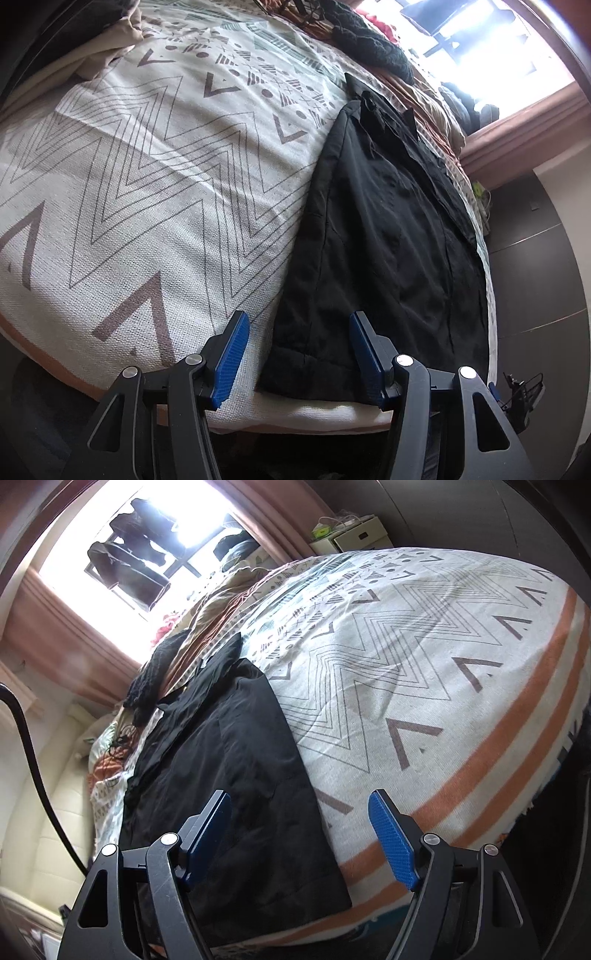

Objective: Fold large clothes
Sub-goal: 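Move both open tools down to the hem end of the black shirt strip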

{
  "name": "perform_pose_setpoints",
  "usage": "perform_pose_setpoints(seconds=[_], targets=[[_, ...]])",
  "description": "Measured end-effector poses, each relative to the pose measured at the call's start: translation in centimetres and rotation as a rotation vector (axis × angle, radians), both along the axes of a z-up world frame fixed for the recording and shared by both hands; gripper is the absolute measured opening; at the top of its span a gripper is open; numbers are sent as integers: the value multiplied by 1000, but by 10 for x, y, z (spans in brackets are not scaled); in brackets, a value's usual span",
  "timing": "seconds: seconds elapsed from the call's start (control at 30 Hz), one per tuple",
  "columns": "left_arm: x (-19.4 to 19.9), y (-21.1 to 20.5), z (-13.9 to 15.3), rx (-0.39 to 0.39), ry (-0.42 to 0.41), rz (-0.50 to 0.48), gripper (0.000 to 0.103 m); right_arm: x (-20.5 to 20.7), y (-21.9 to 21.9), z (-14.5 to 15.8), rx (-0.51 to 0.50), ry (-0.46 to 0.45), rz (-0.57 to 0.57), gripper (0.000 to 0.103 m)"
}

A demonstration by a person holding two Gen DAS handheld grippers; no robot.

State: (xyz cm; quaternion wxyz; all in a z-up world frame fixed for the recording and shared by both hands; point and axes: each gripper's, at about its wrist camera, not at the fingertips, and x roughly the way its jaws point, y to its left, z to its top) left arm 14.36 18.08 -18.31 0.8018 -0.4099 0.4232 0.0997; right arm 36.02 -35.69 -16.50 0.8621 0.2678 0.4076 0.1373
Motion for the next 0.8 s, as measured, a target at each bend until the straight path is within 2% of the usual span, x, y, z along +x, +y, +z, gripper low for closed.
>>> perform_pose_setpoints(seconds=[0.07, 0.17, 0.23, 0.4, 0.6, 0.67, 0.8], targets=[[-2, -1, -1, -7, -10, -6, 58, 9, 4, -6, -4, 6, 19, 76], [-9, -2, -4, -112, -36, -18, 58, 20, 7, -24, 8, 63, 30, 71], [-13, -6, -3, -134, -46, -26, 58, 19, 4, -33, 41, 52, 22, 72], [-17, -7, -5, -187, -94, -6, 58, 5, -1, -40, 227, 57, 63, 69], [-1, -11, -1, -223, -155, 5, 58, -13, 10, -44, 345, 45, 121, 68], [5, -13, 3, -211, -175, 3, 58, -14, 14, -44, 390, 42, 134, 68], [16, -12, 5, -175, -179, 3, 58, -12, 22, -39, 384, 24, 141, 68]])
